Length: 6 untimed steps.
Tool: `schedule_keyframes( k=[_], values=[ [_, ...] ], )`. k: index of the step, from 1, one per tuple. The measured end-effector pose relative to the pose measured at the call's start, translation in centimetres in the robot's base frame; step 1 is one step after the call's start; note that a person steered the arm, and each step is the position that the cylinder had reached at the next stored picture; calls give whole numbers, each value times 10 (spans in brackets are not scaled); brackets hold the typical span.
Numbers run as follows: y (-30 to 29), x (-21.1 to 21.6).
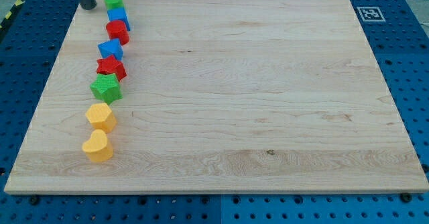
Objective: Move the green circle to the right side
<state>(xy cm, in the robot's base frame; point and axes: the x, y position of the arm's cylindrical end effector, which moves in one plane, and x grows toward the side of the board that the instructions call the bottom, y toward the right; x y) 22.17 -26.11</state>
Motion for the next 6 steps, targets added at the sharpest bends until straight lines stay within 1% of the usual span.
schedule_keyframes(
  k=[1, 4, 6],
  values=[
    [29, 0],
    [89, 11],
    [168, 18]
  ],
)
